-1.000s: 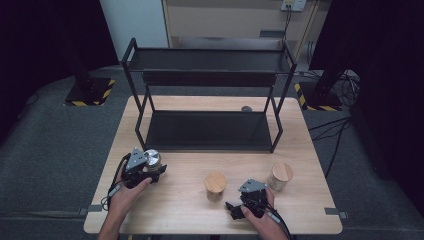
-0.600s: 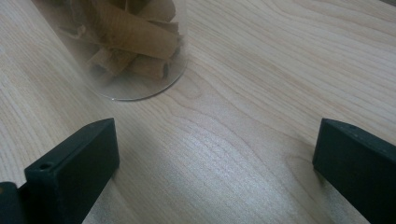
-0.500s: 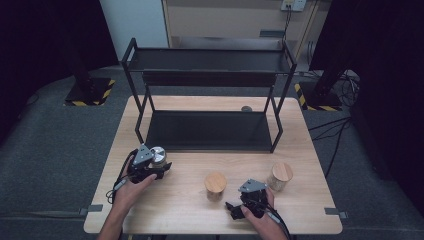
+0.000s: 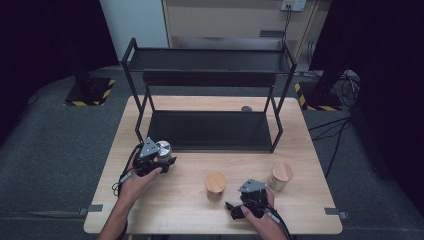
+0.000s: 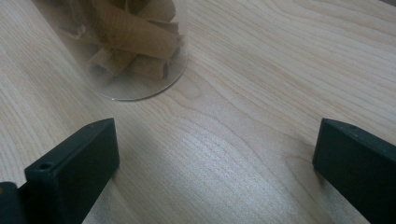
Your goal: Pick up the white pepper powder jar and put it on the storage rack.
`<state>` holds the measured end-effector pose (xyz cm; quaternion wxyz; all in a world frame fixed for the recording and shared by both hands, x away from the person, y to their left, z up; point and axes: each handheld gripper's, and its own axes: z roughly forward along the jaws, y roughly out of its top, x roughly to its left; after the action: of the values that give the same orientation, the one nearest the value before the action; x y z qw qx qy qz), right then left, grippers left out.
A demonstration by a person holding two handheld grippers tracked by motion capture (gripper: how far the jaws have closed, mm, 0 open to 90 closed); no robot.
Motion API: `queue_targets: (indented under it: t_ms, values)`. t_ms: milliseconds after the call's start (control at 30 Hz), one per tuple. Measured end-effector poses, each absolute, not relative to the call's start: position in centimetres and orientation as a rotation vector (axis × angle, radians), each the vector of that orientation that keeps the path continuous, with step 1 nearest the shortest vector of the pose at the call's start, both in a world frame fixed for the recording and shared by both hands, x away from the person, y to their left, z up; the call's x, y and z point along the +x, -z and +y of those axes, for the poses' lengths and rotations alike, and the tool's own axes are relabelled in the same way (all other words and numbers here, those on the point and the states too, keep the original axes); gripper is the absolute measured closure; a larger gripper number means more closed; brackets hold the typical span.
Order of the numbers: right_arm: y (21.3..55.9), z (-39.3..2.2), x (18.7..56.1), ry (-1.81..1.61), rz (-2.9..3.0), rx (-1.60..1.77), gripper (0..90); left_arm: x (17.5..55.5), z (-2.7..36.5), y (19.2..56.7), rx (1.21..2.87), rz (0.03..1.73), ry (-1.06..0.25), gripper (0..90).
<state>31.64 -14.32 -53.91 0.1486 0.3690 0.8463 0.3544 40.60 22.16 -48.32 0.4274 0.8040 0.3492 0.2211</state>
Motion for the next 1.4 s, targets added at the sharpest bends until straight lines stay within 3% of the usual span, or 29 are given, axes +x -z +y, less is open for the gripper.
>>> queue_targets:
  t_ms: [1400]
  values:
    - [53.9, -14.3, 31.6, -1.02, 2.434, 1.06, 0.4, 49.5, 17.2, 46.8, 2.031, 0.88, -0.576, 30.0]
